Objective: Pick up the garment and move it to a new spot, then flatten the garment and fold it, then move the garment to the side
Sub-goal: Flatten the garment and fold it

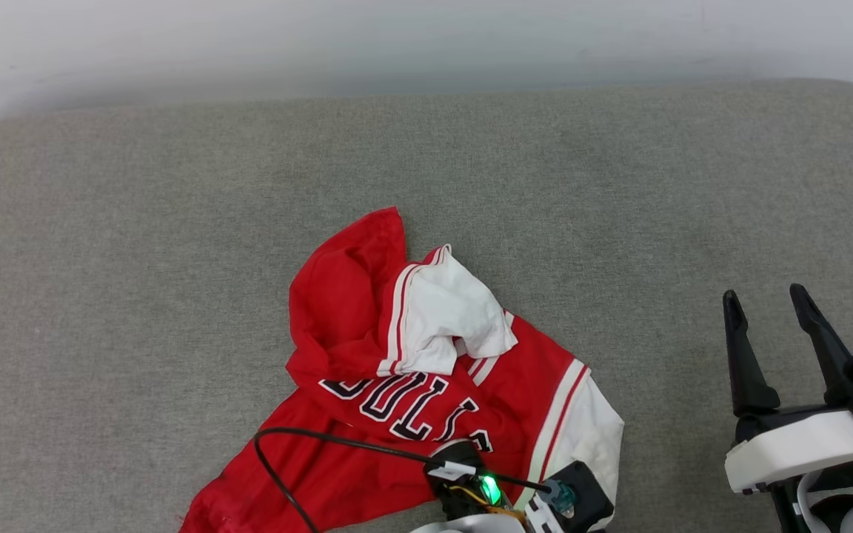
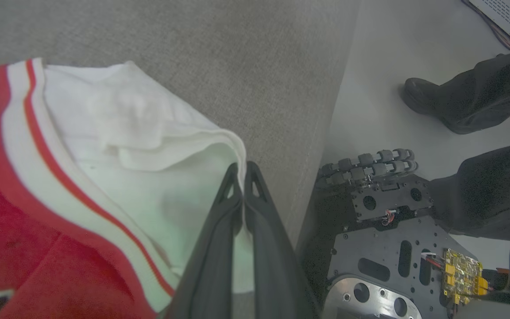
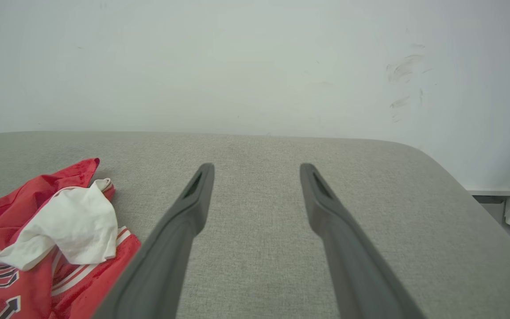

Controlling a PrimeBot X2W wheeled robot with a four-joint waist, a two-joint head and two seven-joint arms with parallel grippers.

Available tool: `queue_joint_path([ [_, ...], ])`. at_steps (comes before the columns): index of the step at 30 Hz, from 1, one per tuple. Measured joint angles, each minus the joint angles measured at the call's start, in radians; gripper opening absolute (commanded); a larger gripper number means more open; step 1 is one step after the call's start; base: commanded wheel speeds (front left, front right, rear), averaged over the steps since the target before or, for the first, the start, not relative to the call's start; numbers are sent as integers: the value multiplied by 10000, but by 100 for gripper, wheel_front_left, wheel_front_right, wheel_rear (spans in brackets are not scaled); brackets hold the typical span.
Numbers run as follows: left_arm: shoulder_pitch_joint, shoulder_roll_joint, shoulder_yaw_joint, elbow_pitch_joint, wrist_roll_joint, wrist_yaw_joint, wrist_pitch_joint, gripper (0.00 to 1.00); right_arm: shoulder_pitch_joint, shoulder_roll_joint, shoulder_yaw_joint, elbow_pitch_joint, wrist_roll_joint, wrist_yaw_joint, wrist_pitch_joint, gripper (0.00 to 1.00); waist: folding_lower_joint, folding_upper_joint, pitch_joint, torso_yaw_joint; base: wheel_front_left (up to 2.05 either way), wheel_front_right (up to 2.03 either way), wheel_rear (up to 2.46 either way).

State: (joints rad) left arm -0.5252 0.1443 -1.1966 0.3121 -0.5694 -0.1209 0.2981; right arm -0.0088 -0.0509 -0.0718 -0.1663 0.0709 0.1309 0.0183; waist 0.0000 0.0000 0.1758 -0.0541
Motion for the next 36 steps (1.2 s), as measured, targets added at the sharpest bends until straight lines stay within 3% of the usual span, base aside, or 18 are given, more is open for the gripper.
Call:
queue_joint_path([
  [1, 37, -25, -104, 207, -84, -25, -21, 0, -38, 0, 0, 0, 0, 0, -4, 100, 0, 0, 51, -10, 0, 0, 0],
  [2, 59, -59, -173, 374, -182, -33, -125, 17, -62, 0, -10, -2, 0, 0, -13, 100, 0, 0, 95, -17, 0, 0, 0],
  [3, 53, -86, -205, 512, -203, -46, -301, 85, -67, 0, -15, 4, 0, 0, -15, 100, 1, 0, 125, -19, 0, 0, 0],
  [4, 24, -121, -234, 598, -207, -71, -489, 100, -67, 0, -31, 15, 0, 0, -25, 100, 0, 0, 135, -16, 0, 0, 0],
  [8, -169, -267, -10, 662, -119, -59, -1674, 100, -64, 0, -127, 81, -2, 0, -52, 100, 0, 0, 30, 58, 0, 0, 0],
  [14, -200, -173, 918, 199, 4, 738, -3304, 100, -12, 0, -119, 151, -8, 0, -82, 100, 0, 0, -398, 205, 0, 0, 0],
  [19, -198, 554, 1852, -90, -180, 1490, -3624, 100, 142, -2, -130, 125, -13, 0, -6, 100, 0, 0, -754, 360, 0, 0, 0],
  [22, -481, 1093, 2301, -113, -362, 1643, -3312, 100, 196, 0, -105, 71, -15, 0, 19, 100, 0, 0, -842, 451, 0, 0, 0],
  [29, -1492, 1900, 2318, 556, -825, 917, -1450, 100, 164, 0, 52, -75, -29, 0, 88, 100, 0, 0, -454, 391, 0, 0, 0],
  [36, -2243, 2073, 1682, 1400, -1039, 288, 418, 100, 31, 0, 96, 40, 4, 0, -2, 100, 0, 0, 57, 168, 0, 0, 0],
])
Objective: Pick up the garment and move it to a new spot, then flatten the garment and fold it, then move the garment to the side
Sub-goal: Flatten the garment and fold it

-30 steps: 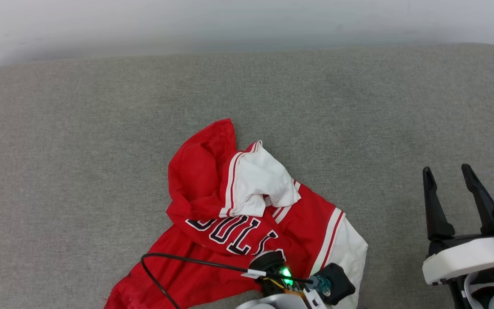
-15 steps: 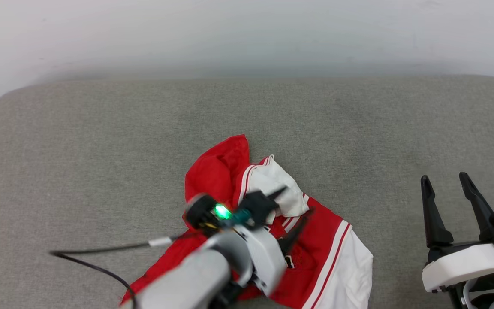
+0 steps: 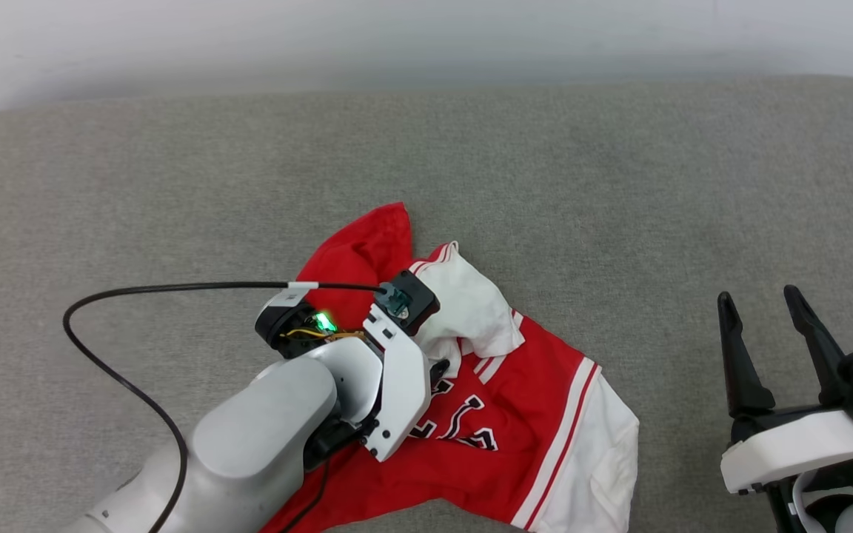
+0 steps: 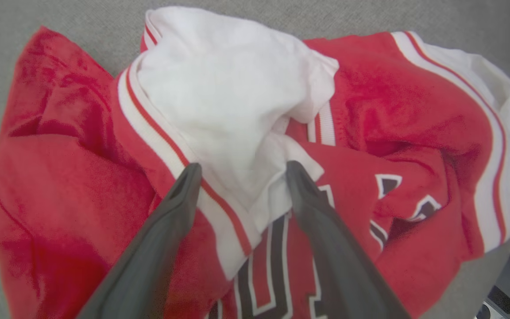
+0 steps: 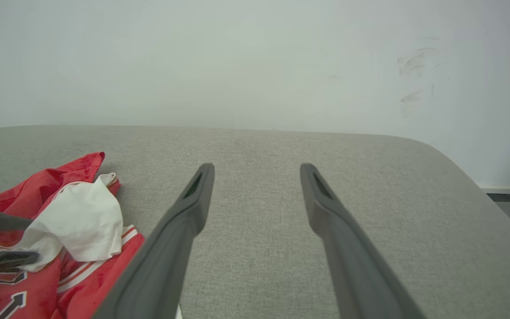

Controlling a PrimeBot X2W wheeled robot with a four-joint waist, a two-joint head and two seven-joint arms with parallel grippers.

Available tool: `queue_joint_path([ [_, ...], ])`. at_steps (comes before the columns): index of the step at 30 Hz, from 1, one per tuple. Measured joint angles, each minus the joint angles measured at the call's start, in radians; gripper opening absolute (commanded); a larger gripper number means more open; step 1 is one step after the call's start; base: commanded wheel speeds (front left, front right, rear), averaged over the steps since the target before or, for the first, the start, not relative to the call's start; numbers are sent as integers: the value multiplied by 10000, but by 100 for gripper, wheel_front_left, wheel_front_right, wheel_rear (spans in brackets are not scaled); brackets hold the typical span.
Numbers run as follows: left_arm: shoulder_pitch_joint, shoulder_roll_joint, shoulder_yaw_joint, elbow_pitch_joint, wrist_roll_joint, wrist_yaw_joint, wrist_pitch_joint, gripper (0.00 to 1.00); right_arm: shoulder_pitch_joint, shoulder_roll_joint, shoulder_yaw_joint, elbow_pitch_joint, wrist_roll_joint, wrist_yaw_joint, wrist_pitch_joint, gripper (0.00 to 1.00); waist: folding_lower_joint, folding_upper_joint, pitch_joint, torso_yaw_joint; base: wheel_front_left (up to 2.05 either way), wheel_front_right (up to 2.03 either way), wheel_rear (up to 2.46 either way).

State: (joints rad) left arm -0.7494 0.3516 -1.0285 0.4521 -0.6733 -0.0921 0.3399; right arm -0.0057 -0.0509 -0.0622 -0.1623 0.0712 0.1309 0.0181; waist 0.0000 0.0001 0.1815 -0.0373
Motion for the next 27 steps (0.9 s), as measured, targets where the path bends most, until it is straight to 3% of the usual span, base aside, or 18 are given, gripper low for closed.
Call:
queue_joint_path([
  [1, -60, -10, -98, 96, -81, -69, 251, 100, -44, 0, 0, 38, 8, 0, -8, 100, 0, 0, 70, -44, 0, 0, 0],
  [2, -127, -13, -169, 163, -132, -140, 397, 92, -95, 0, -4, 65, 21, 0, -25, 100, 0, 0, 138, -86, 0, 0, 0],
  [3, -190, -12, -196, 190, -180, -153, 447, 49, -129, 0, 8, 90, 48, 0, -63, 100, 0, 0, 196, -129, 0, 0, 0],
  [5, -369, -23, -205, 255, -176, -198, 353, 0, -168, 0, 19, 150, 79, 0, -123, 100, 0, 0, 293, -203, 0, 0, 0],
  [9, -617, -73, -19, 368, -155, -178, -150, 0, -216, 0, -6, 263, 90, 0, -190, 100, 0, 0, 378, -258, 0, 0, 0],
  [14, -773, -38, 606, 430, -288, 211, -1018, 0, -257, 0, -104, 355, 92, 0, -219, 100, 0, 0, 294, -176, 0, 0, 0],
  [19, -406, 345, 2086, 217, -1108, 1243, -2332, 0, -262, -2, -155, 336, 88, 0, -217, 100, 0, 0, 192, -42, 0, 0, 0],
  [27, 2460, 1448, 4115, -491, -2729, 2773, -3858, 0, -137, -2, -226, 290, 94, 0, -217, 100, 0, 0, 224, 146, 0, 0, 0],
])
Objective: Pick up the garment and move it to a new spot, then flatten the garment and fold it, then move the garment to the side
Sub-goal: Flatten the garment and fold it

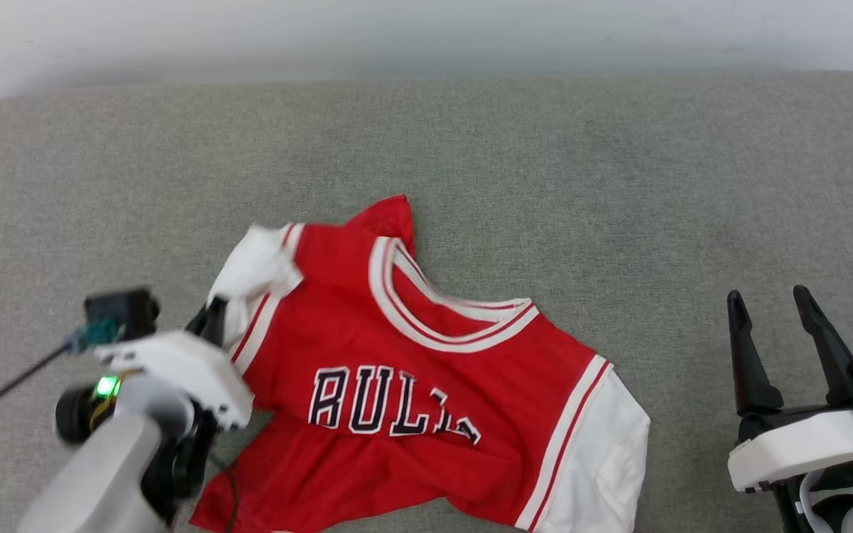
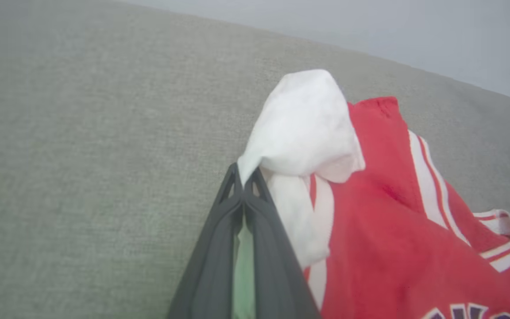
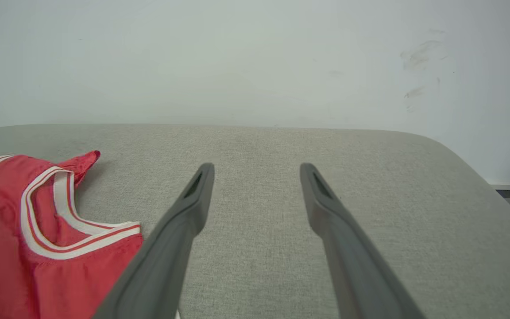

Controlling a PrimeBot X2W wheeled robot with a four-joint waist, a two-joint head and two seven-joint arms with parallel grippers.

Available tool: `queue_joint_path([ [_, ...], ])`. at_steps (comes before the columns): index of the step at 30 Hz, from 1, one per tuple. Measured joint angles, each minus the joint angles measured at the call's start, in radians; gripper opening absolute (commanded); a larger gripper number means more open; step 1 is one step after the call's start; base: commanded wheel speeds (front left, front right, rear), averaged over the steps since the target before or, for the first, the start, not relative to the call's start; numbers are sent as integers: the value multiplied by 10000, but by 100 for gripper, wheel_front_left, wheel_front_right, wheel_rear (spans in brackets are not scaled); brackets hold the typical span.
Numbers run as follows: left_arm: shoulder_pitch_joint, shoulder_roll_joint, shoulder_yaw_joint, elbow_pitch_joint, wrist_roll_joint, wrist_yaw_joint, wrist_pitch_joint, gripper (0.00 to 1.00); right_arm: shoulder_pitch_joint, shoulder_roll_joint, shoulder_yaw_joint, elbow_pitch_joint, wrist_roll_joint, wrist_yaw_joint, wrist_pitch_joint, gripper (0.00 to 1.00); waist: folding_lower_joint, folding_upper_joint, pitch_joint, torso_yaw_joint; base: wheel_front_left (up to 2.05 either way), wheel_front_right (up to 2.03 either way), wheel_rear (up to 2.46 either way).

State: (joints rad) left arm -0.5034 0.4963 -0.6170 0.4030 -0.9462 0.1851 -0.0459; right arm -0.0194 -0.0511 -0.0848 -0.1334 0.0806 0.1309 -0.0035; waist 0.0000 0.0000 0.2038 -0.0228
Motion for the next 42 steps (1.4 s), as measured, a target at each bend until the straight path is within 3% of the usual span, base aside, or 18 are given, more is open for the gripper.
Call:
queue_joint_path([
  [4, 1961, 79, 629, -245, -913, 512, -466, 0, -2, 2, -6, 17, 13, 0, -2, 100, 0, 0, 5, 53, 0, 0, 0],
  [6, 2482, 44, 711, -284, -1198, 520, -481, 1, -5, 2, -8, 17, 13, 0, -2, 100, 0, 0, -11, 64, 0, 0, 0],
  [7, 2612, 29, 700, -334, -1220, 518, -550, 34, -6, 2, -19, 15, 12, 0, -2, 100, 0, 0, -29, 78, 0, 0, 0],
  [8, 2688, 21, 694, -384, -1216, 510, -612, 100, -7, 2, -19, 12, 10, 0, -2, 100, 0, 0, -57, 90, 0, 0, 0],
  [16, 2723, 27, 769, -1154, 290, 974, -2033, 100, 51, 2, -79, -46, -42, 0, 105, 100, 0, 0, -446, 172, 0, 0, 0],
  [24, 2954, 94, 1313, -2924, 2291, 1724, -2146, 100, 330, 2, -182, -94, -90, 0, 324, 100, 0, 0, -1046, 162, 0, 0, 0],
  [28, 3405, 176, 1354, -3707, 2846, 2010, -2159, 100, 554, 6, -541, 50, 545, 0, 861, 100, -1, 0, -1326, 146, 0, 0, 0],
  [35, 3798, 295, 1149, -4648, 3087, 2326, -2027, 100, 749, -4, -878, 938, 1120, -2, 4443, 100, 0, 0, -1490, 316, 0, 0, 0],
  [42, 3757, 222, 1016, -5003, 3114, 2383, -1933, 100, 221, -382, 42, 1354, 1695, -2, 7283, 100, -1, 0, -1169, 737, 0, 0, 0],
])
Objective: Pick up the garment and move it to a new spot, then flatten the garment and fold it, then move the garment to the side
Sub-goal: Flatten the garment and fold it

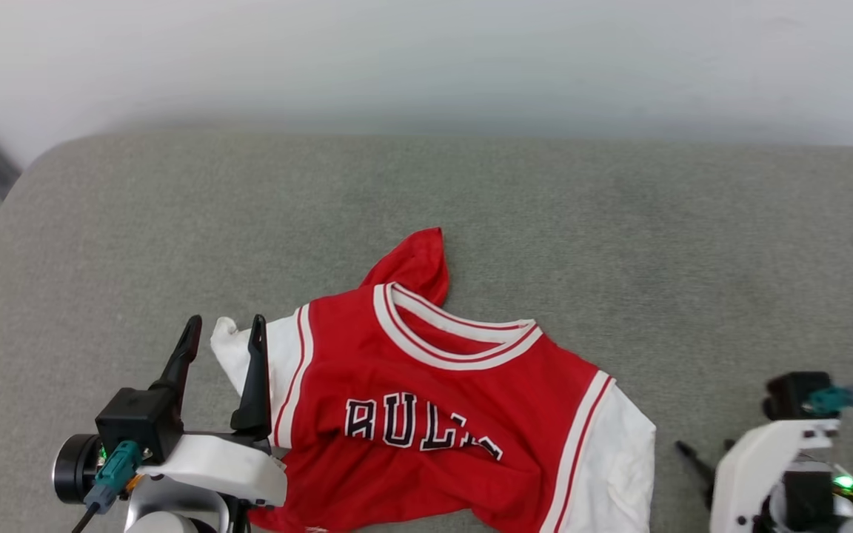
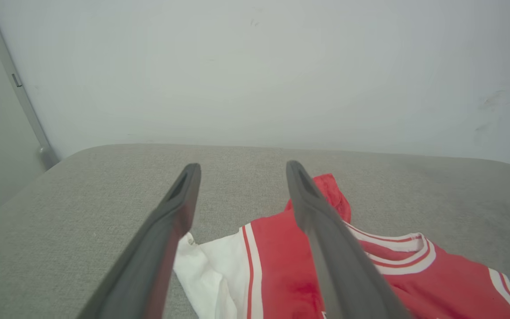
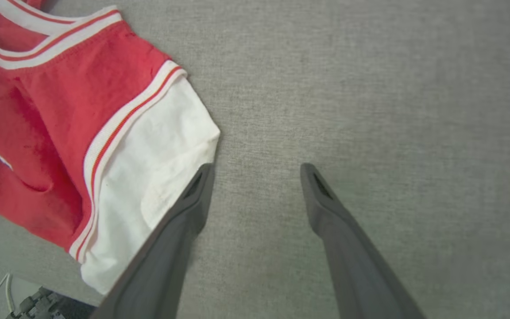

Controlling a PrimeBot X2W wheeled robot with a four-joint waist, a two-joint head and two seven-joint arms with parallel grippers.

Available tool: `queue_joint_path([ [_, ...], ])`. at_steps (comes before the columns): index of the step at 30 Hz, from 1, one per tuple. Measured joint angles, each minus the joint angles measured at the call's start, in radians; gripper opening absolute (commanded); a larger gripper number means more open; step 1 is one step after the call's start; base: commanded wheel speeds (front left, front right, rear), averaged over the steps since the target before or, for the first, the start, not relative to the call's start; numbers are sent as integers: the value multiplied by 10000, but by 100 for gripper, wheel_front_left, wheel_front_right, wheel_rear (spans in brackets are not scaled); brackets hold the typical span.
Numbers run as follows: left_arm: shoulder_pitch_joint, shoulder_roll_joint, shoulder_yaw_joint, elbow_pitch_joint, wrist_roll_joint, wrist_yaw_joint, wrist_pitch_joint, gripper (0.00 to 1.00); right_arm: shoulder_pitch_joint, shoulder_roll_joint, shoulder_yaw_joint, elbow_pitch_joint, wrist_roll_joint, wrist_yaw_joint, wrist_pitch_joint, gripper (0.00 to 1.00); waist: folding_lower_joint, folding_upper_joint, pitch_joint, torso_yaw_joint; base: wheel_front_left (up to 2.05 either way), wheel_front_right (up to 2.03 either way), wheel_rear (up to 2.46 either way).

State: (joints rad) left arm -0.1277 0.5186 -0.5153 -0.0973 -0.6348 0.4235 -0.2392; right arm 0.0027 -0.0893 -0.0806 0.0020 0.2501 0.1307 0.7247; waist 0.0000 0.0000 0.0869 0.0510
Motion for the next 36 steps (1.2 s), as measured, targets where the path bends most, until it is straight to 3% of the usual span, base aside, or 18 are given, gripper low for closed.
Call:
queue_joint_path([
  [7, -261, -222, -48, 56, 25, -100, -15, 100, -749, -328, 1450, 1037, 667, 2, 719, 100, 1, 0, 506, 399, 0, 0, 0],
  [12, -395, -297, -33, 247, -17, -213, -59, 100, -1177, -422, 1802, 1967, 905, 0, 757, 100, 0, 0, 730, 593, 0, 0, 0],
  [13, -423, -311, -21, 282, -19, -257, -61, 100, -1264, -430, 1827, 2121, 959, 0, 765, 76, 0, 0, 752, 615, 0, 0, 0],
  [14, -422, -326, -13, 322, -33, -265, -69, 100, -1331, -431, 1833, 2255, 1034, 0, 759, 26, 0, 0, 760, 626, 0, 0, 0],
  [15, -421, -341, -2, 364, -52, -265, -73, 100, -1400, -451, 1858, 2359, 1057, 0, 721, 0, -1, 0, 756, 629, 0, 0, 0],
  [21, -384, -284, 136, 577, -234, -280, -48, 100, -1525, -621, 1929, 2474, 1091, 10, -58, 0, 0, 0, 561, 529, 0, 0, 0],
  [29, -713, 464, 345, 297, -642, -752, 892, 100, -1576, -1275, 1122, 1498, 742, 4, -652, 0, 0, 0, 286, 199, 0, 0, 0],
  [36, -2608, 1662, 100, 546, -1285, -2096, 3563, 100, -1612, -1538, 408, 326, 474, 4, -384, 0, 1, 0, 655, -260, 0, 0, 0],
])
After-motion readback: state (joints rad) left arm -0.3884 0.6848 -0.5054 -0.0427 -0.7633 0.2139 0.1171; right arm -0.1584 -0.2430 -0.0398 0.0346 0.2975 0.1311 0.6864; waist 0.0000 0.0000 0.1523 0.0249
